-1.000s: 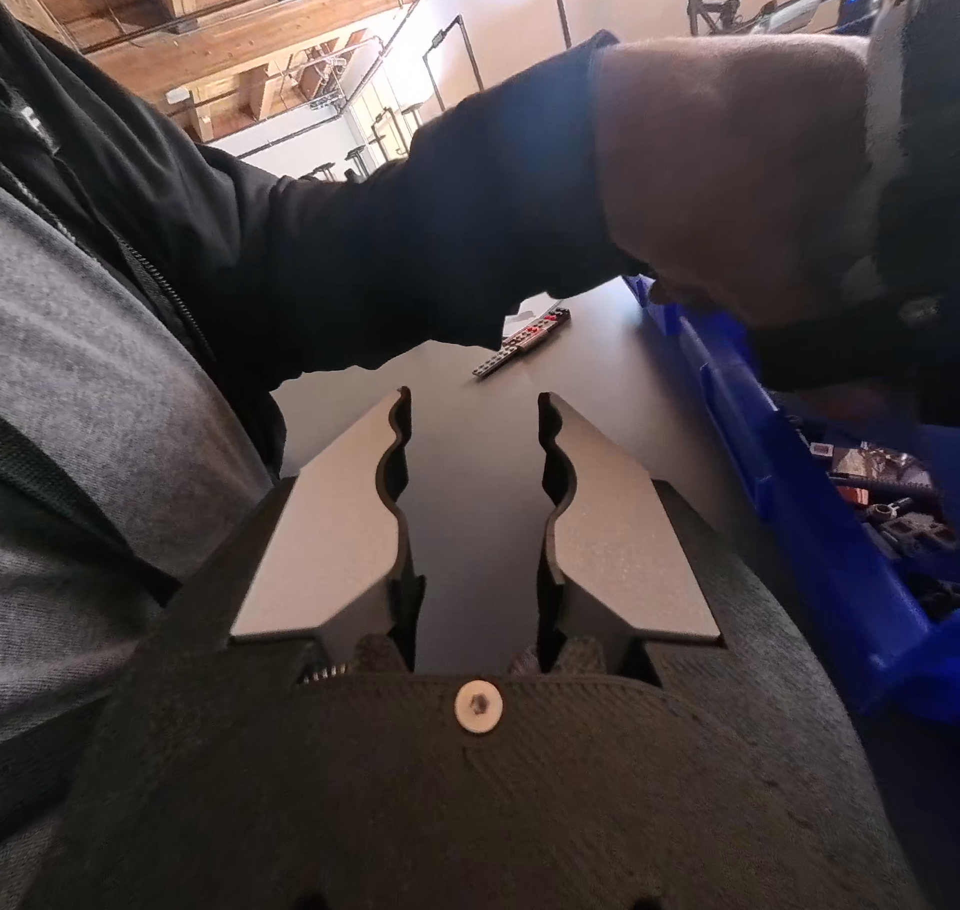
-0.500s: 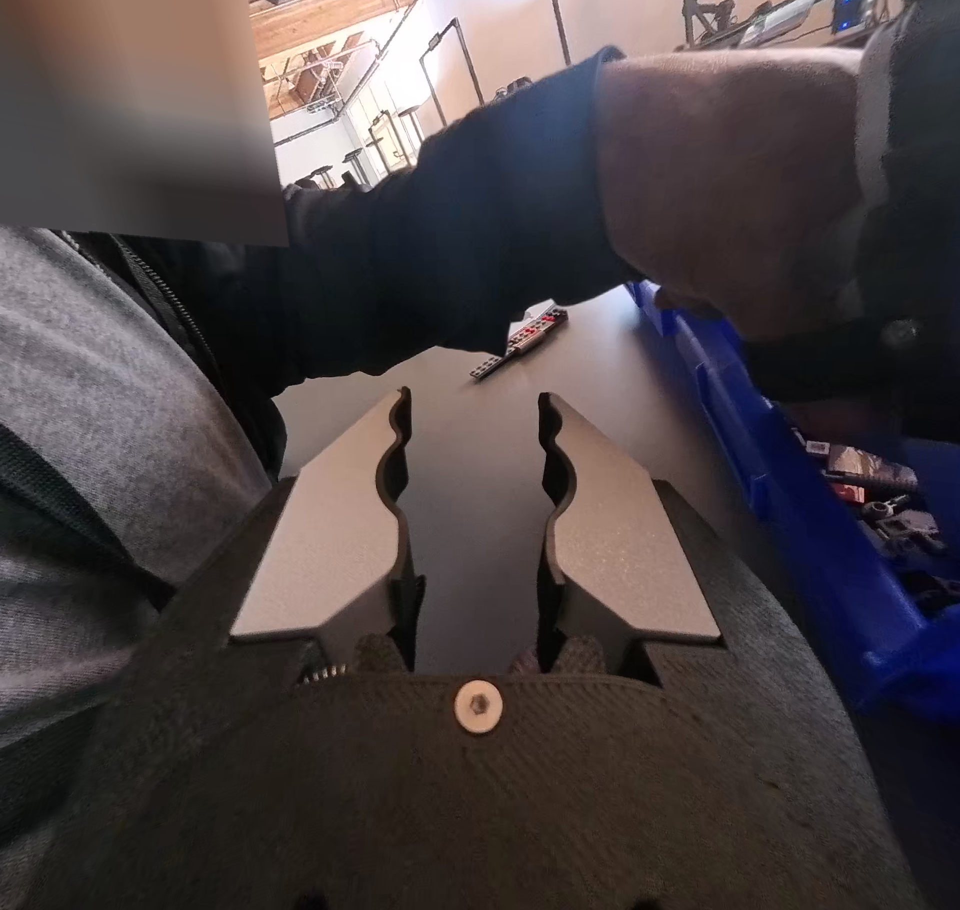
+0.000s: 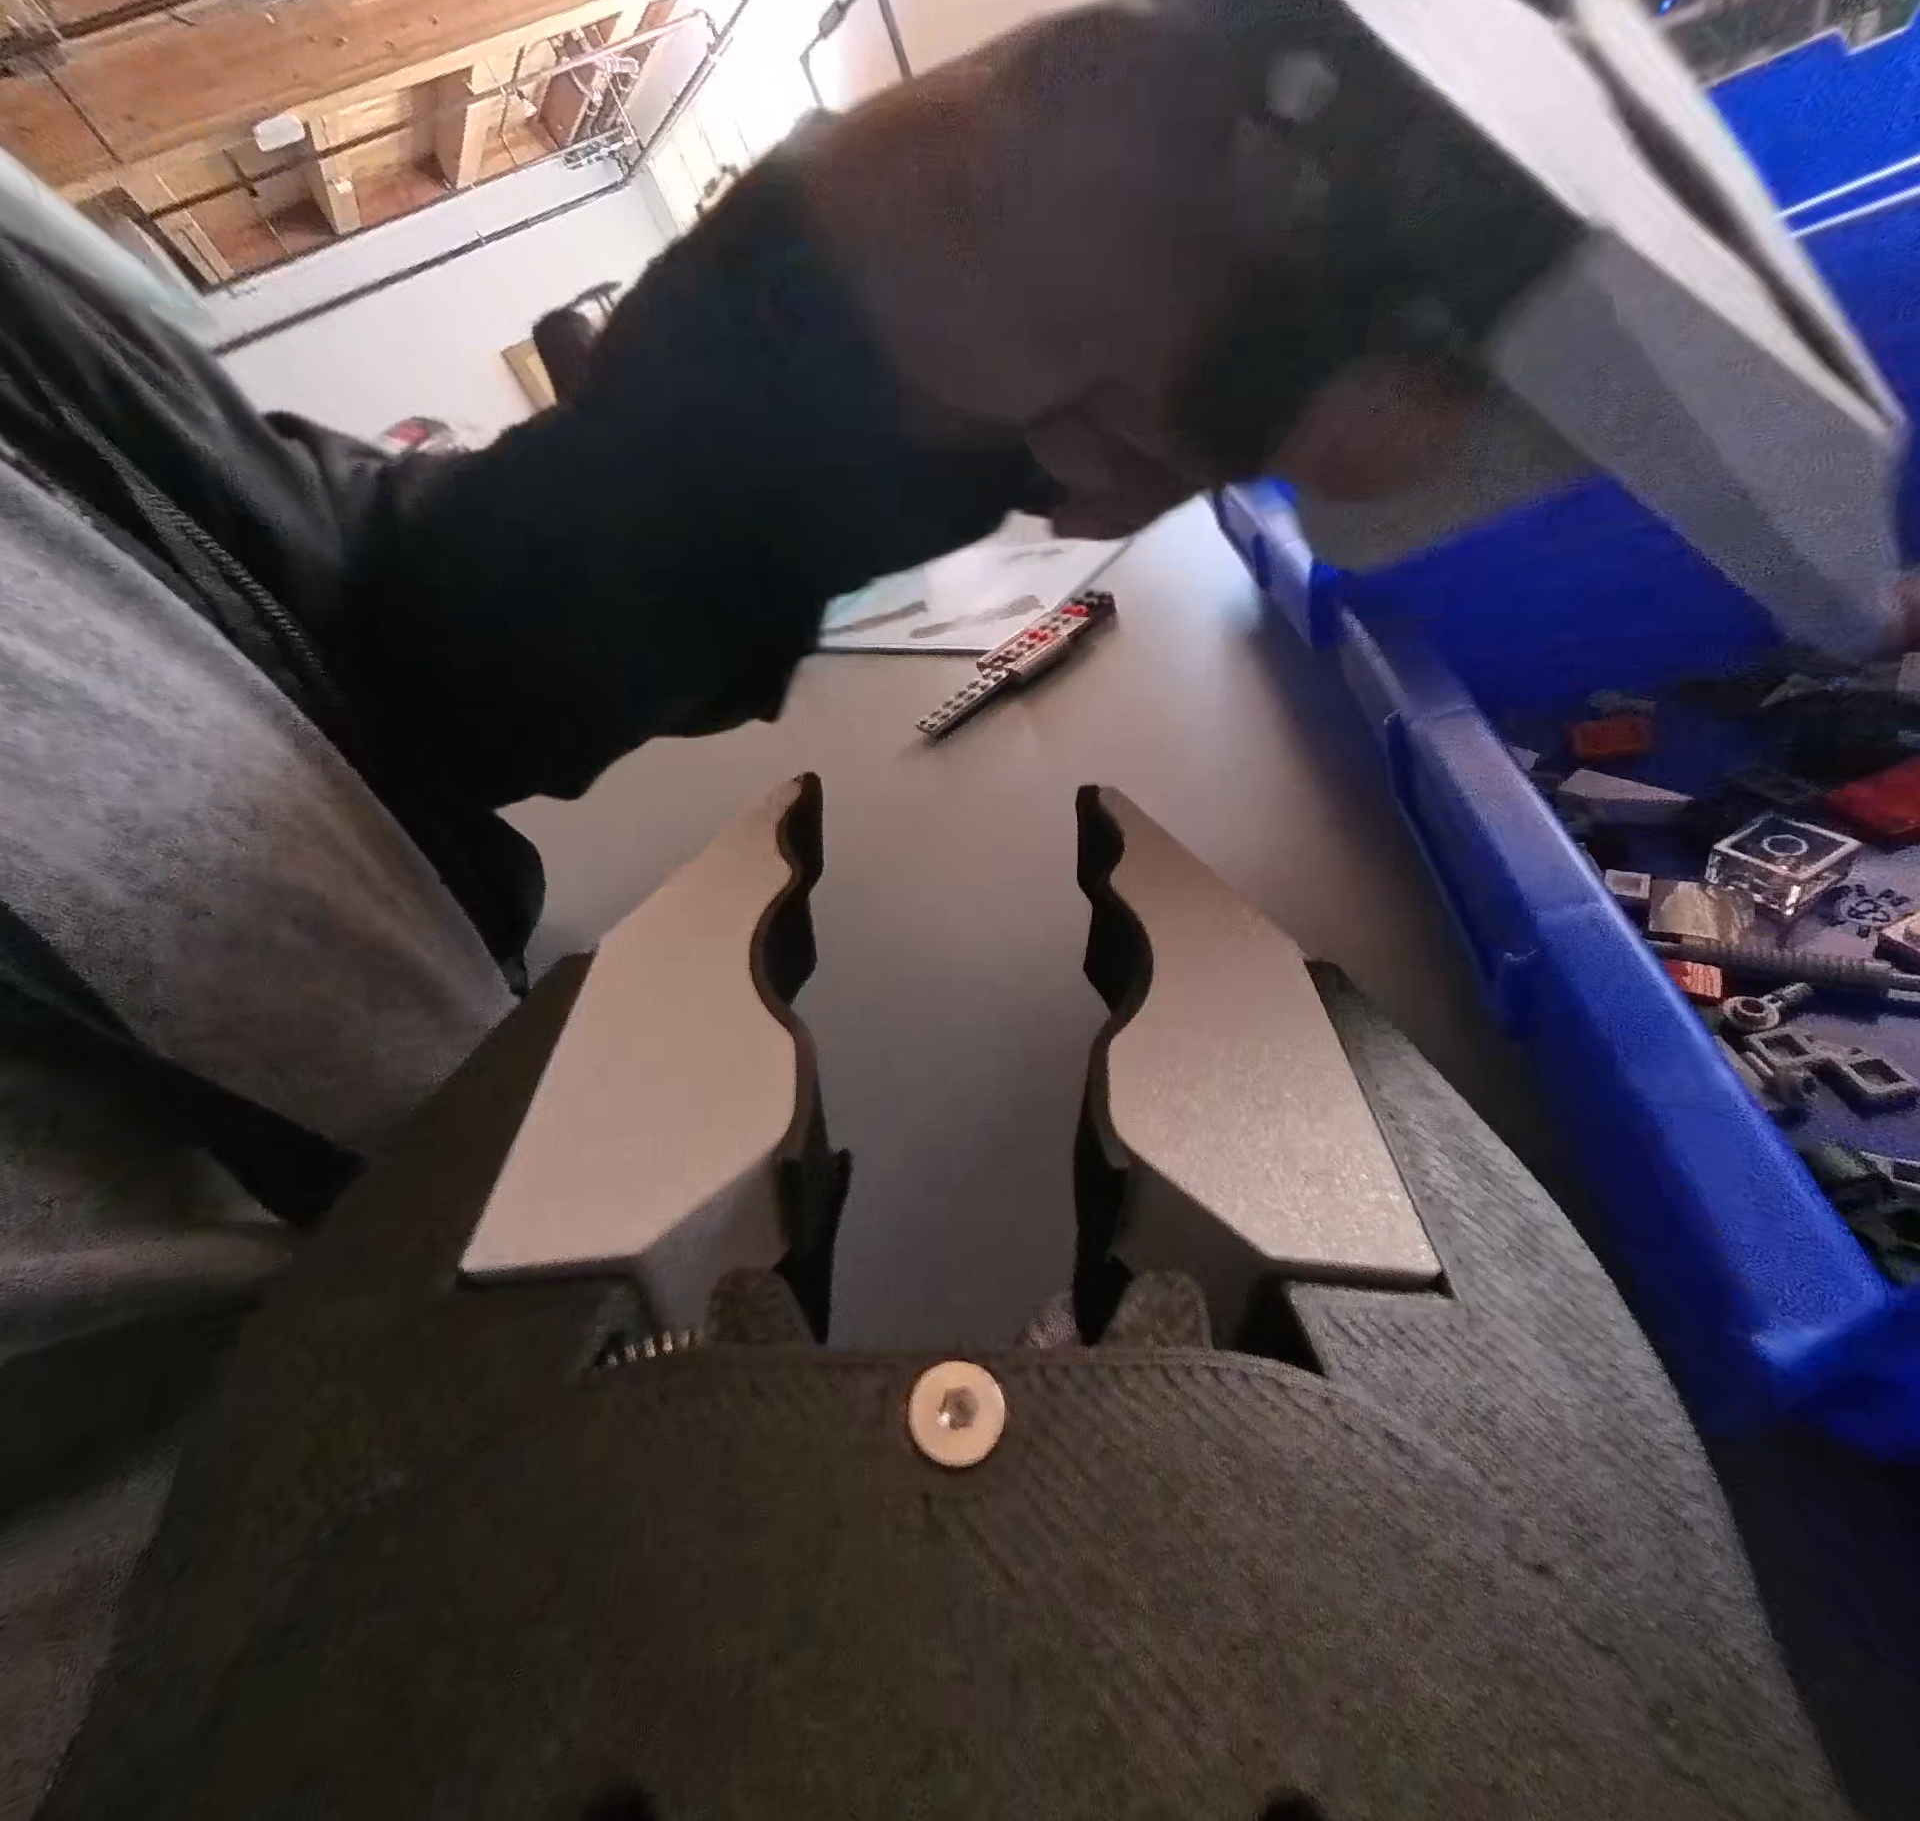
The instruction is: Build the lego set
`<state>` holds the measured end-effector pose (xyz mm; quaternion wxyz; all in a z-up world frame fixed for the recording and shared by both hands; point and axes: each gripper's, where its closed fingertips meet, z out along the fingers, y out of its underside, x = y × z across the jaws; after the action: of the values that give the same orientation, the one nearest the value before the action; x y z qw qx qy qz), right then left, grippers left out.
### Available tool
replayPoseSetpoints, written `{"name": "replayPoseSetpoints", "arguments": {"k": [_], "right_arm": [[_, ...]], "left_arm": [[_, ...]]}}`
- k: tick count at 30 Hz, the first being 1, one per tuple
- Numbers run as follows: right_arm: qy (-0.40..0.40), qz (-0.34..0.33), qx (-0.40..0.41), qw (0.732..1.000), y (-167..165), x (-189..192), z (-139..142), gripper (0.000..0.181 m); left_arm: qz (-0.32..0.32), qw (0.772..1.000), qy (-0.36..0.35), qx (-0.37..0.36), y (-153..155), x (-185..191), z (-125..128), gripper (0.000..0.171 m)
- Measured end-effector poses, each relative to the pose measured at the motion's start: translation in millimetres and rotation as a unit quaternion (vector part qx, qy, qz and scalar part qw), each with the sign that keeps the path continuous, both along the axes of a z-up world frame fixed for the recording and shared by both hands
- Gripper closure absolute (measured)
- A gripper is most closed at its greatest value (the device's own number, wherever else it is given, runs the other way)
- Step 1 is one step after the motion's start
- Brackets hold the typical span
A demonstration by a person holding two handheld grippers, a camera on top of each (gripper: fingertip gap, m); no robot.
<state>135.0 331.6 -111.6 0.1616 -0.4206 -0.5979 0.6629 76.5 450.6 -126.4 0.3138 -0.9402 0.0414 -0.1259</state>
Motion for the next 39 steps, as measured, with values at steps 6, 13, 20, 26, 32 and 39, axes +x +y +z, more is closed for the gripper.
{"name": "replayPoseSetpoints", "arguments": {"k": [6,13,20,26,32,39], "right_arm": [[-0.015,0.008,0.032,0.999,-19,-9,-8,0.129],[-0.031,0.046,0.055,0.997,-73,-30,-15,0.129],[-0.032,0.048,0.105,0.993,-120,-71,-19,0.129],[-0.033,0.020,0.142,0.989,-138,-111,-17,0.130],[-0.049,-0.021,0.167,0.985,-135,-133,-24,0.130],[-0.066,-0.041,0.184,0.980,-126,-141,-36,0.130]], "left_arm": [[0.121,0.987,-0.029,0.106,-100,-31,43,0.155],[0.296,0.948,-0.019,0.118,-280,-76,23,0.156],[0.381,0.924,-0.007,0.040,-417,-74,-47,0.156],[0.386,0.919,-0.043,0.060,-450,-75,-71,0.156],[0.360,0.928,-0.060,0.079,-454,-79,-75,0.153],[0.313,0.938,-0.061,0.135,-463,-82,-59,0.137]]}}
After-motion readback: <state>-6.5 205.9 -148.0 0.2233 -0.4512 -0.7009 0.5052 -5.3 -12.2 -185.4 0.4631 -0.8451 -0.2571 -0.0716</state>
